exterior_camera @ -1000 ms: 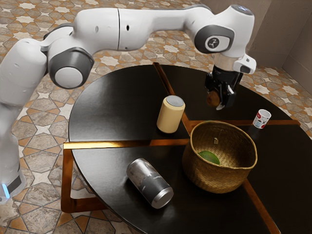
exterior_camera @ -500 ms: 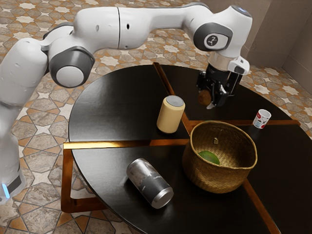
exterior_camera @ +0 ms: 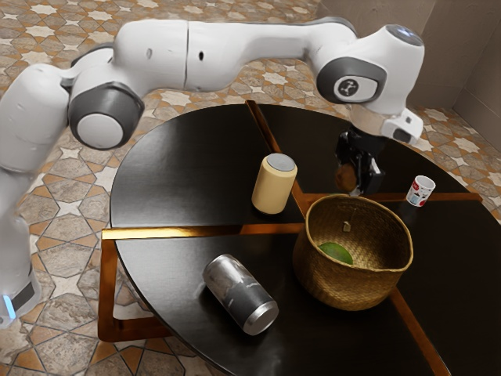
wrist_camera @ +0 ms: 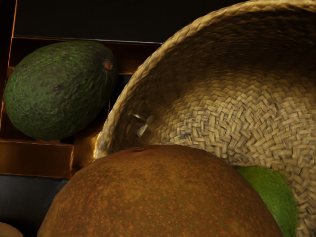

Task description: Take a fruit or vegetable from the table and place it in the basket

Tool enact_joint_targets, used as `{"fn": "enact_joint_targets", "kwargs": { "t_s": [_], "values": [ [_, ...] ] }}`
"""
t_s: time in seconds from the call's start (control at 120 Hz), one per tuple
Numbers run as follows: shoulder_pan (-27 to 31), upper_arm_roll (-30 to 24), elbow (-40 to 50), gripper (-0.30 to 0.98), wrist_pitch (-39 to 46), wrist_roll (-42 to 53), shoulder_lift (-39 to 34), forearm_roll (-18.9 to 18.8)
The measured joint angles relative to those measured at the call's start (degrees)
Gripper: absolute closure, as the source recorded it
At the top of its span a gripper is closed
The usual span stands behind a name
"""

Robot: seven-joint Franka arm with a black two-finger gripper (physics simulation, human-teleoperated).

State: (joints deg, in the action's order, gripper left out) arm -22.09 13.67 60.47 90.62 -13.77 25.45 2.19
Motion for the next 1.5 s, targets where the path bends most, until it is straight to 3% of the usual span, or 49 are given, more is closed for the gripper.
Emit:
{"fn": "enact_joint_targets", "kwargs": {
  "t_s": [0.517, 0.692, 0.9, 0.95, 1.05, 1.108, 1.217, 1.35, 1.5],
  "values": [
    [-2.58, -0.08, 0.1, 0.47, -0.07, -0.33, 0.04, 1.04],
    [-3.03, 0.09, 0.11, 0.16, -0.04, -0.24, 0.08, 2.05],
    [-2.97, 0.41, 0.23, 0.04, -0.25, -0.08, 0.03, 2.27],
    [-3.01, 2.5, 0.27, 0.03, -0.96, -0.04, -0.28, 1.71],
    [-2.03, 14.5, 0.86, 0.01, -3.0, 0.3, -2.32, -0.23],
    [0.24, 18.17, 2.34, 0.01, -4.2, 0.75, -2.61, -0.66],
    [4.25, 19.87, 4.73, 0.0, -5.89, 1.53, -4.34, -0.98],
    [7.82, 19.73, 26.17, 0.0, 0.66, 2.53, -22.92, -0.7],
    [14.9, 21.61, 29.45, 0.0, 3.6, 3.99, -22.39, -0.69]
  ]
}}
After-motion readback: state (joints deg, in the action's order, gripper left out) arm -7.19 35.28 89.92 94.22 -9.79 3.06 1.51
